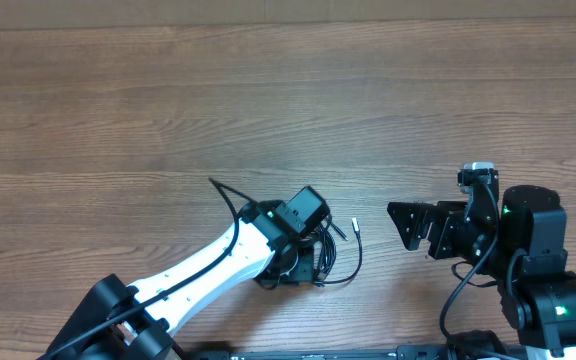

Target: Untangle cables

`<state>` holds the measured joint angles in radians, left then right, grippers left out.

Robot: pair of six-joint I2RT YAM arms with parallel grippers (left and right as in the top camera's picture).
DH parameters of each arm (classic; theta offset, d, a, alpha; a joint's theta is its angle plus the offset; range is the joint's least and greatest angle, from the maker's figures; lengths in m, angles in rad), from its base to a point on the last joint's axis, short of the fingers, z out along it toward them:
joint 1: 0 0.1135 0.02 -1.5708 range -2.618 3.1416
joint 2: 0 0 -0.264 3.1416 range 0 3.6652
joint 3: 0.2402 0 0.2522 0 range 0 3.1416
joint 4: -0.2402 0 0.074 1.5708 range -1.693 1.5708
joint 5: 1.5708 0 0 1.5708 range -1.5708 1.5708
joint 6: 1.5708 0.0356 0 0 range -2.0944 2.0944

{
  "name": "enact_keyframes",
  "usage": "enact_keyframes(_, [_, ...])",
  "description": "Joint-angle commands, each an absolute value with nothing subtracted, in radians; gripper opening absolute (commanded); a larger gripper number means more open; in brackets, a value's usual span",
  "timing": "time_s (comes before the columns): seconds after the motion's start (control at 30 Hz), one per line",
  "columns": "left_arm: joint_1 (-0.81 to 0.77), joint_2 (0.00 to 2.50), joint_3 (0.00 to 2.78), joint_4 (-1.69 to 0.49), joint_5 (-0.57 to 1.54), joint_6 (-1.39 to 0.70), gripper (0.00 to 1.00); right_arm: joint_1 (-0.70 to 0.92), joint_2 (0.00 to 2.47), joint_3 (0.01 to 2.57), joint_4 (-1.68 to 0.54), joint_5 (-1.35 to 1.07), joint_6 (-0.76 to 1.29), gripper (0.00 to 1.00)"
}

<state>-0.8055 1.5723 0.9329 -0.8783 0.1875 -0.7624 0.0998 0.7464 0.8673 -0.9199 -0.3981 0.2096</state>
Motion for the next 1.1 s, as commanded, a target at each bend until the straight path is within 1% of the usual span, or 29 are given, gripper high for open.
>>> enact_keyframes(0.0, [-0.793, 1.553, 0.865, -0.83, 0.146, -0.926, 0.08, 0.105, 0.743, 0.905, -0.931, -0.441, 0.213, 1.0])
enact_keyframes(0.13, [-0.766, 1.553, 0.839, -0.731, 0.154, -0.945, 0.11, 0.105, 0.743, 0.905, -0.937, -0.477, 0.209, 1.0])
enact_keyframes(0.27, [-0.741, 1.554, 0.839, -0.719, 0.133, -1.06, 0.14, 0.105, 0.743, 0.905, -0.941, -0.477, 0.208, 1.0])
enact_keyframes(0.4, [-0.717, 1.553, 0.844, -0.695, 0.155, -1.131, 0.14, 0.105, 0.743, 0.905, -0.954, -0.476, 0.18, 1.0])
enact_keyframes(0.57, [-0.691, 1.554, 0.897, -0.676, 0.163, -1.117, 0.12, 0.105, 0.743, 0.905, -0.957, -0.474, 0.174, 1.0])
enact_keyframes(0.7, [-0.688, 1.554, 0.985, -0.677, 0.201, -1.016, 0.12, 0.105, 0.758, 0.905, -0.957, -0.472, 0.148, 1.0])
enact_keyframes(0.87, [-0.685, 1.554, 1.058, -0.719, 0.159, -0.965, 0.19, 0.105, 0.8, 0.905, -0.965, -0.473, 0.148, 1.0])
enact_keyframes(0.97, [-0.674, 1.557, 1.058, -0.795, 0.114, -1.013, 0.23, 0.105, 0.809, 0.905, -0.972, -0.472, 0.13, 1.0])
enact_keyframes(1.07, [-0.648, 1.558, 1.058, -0.871, 0.128, -1.052, 0.24, 0.105, 0.807, 0.905, -0.962, -0.453, 0.119, 1.0])
